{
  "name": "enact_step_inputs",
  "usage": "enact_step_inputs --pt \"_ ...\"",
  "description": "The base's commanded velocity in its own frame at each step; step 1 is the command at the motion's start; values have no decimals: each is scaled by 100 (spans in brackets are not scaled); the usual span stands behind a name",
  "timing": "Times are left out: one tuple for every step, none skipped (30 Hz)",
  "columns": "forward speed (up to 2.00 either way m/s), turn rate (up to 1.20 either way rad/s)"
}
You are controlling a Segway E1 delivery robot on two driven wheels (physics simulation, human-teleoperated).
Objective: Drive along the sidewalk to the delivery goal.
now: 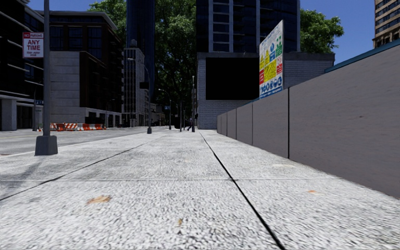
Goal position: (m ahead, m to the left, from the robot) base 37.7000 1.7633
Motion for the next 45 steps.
enact_step_inputs --pt "200 0" --pt "200 0" --pt "200 0" --pt "200 0" --pt "200 0" --pt "200 0" --pt "200 0" --pt "200 0" --pt "200 0" --pt "200 0" --pt "200 0" --pt "200 0" --pt "200 0" --pt "200 0" --pt "200 0" --pt "200 0" --pt "200 0" --pt "200 0" --pt "200 0" --pt "200 0" --pt "200 0" --pt "200 0" --pt "200 0" --pt "200 0" --pt "200 0" --pt "200 0" --pt "200 0" --pt "200 0" --pt "200 0" --pt "200 0" --pt "200 0" --pt "200 0" --pt "200 0" --pt "200 0" --pt "200 0" --pt "200 0" --pt "200 0" --pt "200 0" --pt "200 0" --pt "200 0" --pt "200 0" --pt "200 0" --pt "200 0" --pt "200 0" --pt "200 0"
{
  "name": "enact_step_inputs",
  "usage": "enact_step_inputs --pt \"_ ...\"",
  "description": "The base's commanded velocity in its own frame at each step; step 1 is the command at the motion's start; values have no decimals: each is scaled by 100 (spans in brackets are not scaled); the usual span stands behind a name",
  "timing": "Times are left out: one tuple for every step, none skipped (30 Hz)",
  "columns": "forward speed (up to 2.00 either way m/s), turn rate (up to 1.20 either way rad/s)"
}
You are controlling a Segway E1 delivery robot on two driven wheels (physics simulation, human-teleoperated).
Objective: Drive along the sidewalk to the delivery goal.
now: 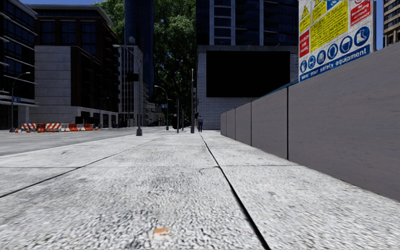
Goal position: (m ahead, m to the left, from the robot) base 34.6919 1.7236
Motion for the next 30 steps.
enact_step_inputs --pt "200 0" --pt "200 0" --pt "200 0" --pt "200 0" --pt "200 0" --pt "200 0" --pt "200 0" --pt "200 0" --pt "200 0" --pt "200 0" --pt "200 0" --pt "200 0" --pt "200 0" --pt "200 0" --pt "200 0" --pt "200 0" --pt "200 0" --pt "200 0" --pt "200 0" --pt "200 0" --pt "200 0" --pt "200 0" --pt "200 0" --pt "200 0" --pt "200 0" --pt "200 0" --pt "200 0" --pt "200 0" --pt "200 0" --pt "200 0"
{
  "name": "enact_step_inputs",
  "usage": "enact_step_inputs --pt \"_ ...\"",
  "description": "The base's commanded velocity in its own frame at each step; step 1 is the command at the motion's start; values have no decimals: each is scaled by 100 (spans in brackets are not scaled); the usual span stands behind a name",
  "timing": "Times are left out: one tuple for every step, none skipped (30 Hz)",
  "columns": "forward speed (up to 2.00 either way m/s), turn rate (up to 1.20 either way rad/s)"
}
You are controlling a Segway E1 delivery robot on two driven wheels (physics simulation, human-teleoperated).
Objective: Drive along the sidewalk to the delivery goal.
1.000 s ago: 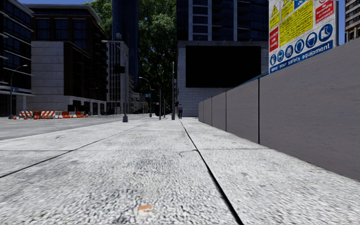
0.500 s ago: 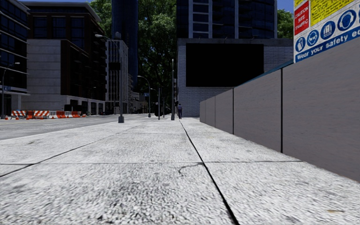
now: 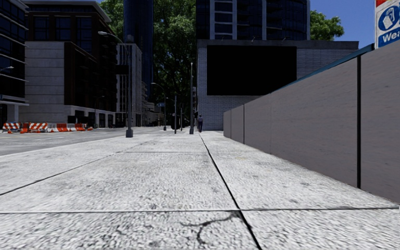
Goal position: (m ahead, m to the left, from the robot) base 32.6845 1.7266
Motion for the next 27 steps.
enact_step_inputs --pt "200 0" --pt "200 0" --pt "200 0" --pt "200 0" --pt "200 0" --pt "200 0" --pt "200 0" --pt "200 0" --pt "200 0" --pt "200 0" --pt "200 0" --pt "200 0" --pt "200 0" --pt "200 0" --pt "200 0" --pt "200 0" --pt "200 0" --pt "200 0" --pt "200 0" --pt "200 0" --pt "200 0" --pt "200 0" --pt "200 0" --pt "200 0" --pt "200 0" --pt "200 0" --pt "200 0"
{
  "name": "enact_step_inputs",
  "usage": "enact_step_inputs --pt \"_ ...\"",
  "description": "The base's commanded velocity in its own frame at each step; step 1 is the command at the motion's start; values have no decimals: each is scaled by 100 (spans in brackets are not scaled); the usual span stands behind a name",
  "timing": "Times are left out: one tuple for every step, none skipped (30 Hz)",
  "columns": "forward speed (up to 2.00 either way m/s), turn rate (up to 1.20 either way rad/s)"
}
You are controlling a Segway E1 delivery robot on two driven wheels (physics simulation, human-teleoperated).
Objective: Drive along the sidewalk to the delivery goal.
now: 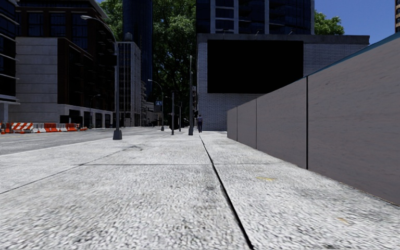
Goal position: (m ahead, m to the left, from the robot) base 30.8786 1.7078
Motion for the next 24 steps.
enact_step_inputs --pt "200 0" --pt "200 0" --pt "200 0" --pt "200 0" --pt "200 0" --pt "200 0" --pt "200 0" --pt "200 0" --pt "200 0" --pt "200 0" --pt "200 0" --pt "200 0" --pt "200 0" --pt "200 0" --pt "200 0" --pt "200 0" --pt "200 0" --pt "200 0" --pt "200 0" --pt "200 0" --pt "200 0" --pt "200 0" --pt "200 0" --pt "200 0"
